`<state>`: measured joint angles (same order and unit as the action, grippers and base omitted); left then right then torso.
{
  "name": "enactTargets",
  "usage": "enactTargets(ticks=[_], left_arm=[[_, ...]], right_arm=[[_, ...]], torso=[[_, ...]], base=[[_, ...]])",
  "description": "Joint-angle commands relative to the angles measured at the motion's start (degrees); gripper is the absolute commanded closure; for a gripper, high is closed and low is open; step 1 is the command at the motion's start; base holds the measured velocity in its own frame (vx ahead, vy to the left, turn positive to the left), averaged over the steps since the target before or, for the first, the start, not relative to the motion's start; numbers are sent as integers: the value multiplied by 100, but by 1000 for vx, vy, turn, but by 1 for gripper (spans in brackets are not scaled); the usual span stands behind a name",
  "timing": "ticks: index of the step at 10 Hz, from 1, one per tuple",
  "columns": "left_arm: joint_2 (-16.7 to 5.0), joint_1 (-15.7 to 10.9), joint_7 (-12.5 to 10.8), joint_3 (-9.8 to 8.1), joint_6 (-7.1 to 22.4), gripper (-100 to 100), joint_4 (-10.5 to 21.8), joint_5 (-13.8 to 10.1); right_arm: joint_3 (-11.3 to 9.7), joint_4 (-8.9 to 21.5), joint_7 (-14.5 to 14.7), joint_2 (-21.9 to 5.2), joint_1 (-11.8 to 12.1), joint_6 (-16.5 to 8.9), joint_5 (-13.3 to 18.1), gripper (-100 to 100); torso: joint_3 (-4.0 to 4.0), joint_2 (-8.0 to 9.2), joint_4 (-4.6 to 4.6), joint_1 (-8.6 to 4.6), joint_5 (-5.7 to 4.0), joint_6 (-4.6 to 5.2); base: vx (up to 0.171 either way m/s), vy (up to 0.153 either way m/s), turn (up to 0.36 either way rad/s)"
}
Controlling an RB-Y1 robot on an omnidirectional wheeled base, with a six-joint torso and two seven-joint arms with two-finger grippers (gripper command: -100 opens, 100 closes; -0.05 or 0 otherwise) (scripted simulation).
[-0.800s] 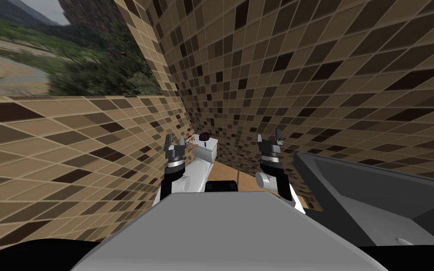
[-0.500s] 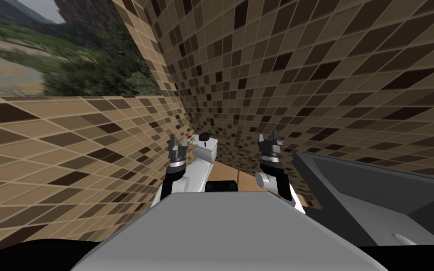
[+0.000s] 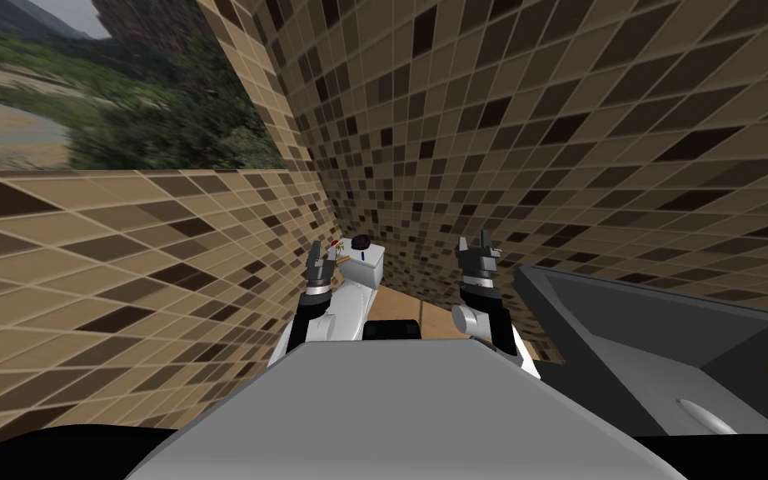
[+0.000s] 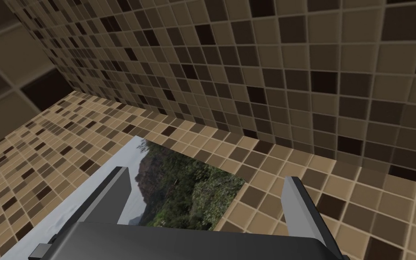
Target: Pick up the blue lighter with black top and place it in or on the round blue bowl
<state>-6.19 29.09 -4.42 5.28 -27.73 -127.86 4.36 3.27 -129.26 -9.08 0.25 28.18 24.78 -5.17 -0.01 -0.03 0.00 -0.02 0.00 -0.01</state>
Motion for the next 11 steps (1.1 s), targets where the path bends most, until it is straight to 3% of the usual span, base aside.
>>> enactTargets(ticks=[1,6,9,11], left_arm=[[-2,0,-1,0,-2,-100,2,1],[-2,0,-1,0,-2,-100,2,1],[-245,-107,199,58,19,-100,354,256],[-245,-107,199,58,19,-100,354,256]], right_arm=[[0,0,0,0,0,0,0,0],[0,0,0,0,0,0,0,0],[0,0,0,0,-1,0,0,0],[0,0,0,0,0,0,0,0]], torso=[[0,0,0,0,0,0],[1,2,0,3,1,0],[6,11,2,14,3,2],[3,4,1,5,2,0]], base=[[0,0,0],[-1,1,-5],[-25,26,-82],[2,-2,7]])
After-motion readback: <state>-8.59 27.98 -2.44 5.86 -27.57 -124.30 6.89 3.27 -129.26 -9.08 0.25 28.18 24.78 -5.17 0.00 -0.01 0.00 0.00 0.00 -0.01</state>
